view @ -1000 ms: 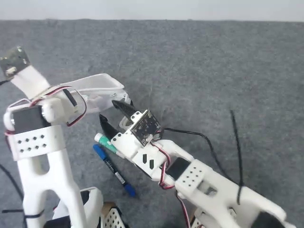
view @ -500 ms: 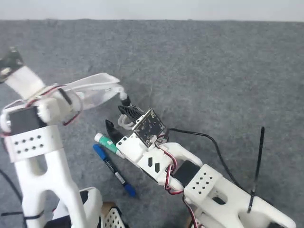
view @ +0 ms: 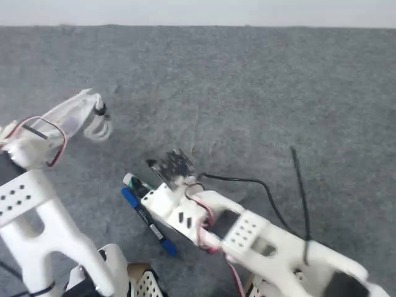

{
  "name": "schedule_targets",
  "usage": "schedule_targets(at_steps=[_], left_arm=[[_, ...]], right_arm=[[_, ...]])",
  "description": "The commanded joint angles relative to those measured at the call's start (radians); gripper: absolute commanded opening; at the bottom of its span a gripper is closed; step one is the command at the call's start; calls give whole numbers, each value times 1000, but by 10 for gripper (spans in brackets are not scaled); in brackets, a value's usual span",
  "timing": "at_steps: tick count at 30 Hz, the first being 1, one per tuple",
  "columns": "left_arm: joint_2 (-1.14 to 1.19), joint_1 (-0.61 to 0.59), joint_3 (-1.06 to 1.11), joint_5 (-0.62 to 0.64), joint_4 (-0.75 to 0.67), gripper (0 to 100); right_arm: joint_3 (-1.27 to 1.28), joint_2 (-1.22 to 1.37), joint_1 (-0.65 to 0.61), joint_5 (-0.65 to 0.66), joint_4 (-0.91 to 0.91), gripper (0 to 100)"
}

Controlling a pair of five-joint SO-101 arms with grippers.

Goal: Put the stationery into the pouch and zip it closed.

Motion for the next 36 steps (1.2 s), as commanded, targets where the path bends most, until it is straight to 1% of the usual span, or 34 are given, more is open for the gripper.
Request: schedule_targets(at_steps=[1,3,5,7,10,12,16,18,26,32,34,36], left_arm=[[-14,-8,-42,14,-29,11],[-14,-17,-33,14,-32,11],[-14,-17,-30,14,-32,11],[-14,-17,-30,14,-32,11],[-14,-17,-30,14,-32,11],[-14,-17,-30,14,-32,11],[-14,-17,-30,14,-32,11],[-14,-17,-30,14,-32,11],[-14,-17,-30,12,-32,11],[-14,-17,-28,12,-32,11],[-14,-17,-28,11,-32,11],[-14,-17,-28,11,-32,11]], right_arm=[[-198,148,-15,-78,148,163],[-287,222,-13,-141,243,164],[-367,286,-13,-172,338,165],[-425,335,-13,-170,407,165],[-480,387,-15,-170,458,166],[-503,417,-15,-167,467,166],[-523,473,-15,-84,483,166],[-542,506,-15,-66,501,166],[-720,662,-8,-64,708,164],[-821,762,41,-63,811,161],[-836,774,62,-63,829,131],[-839,776,84,-61,826,70]])
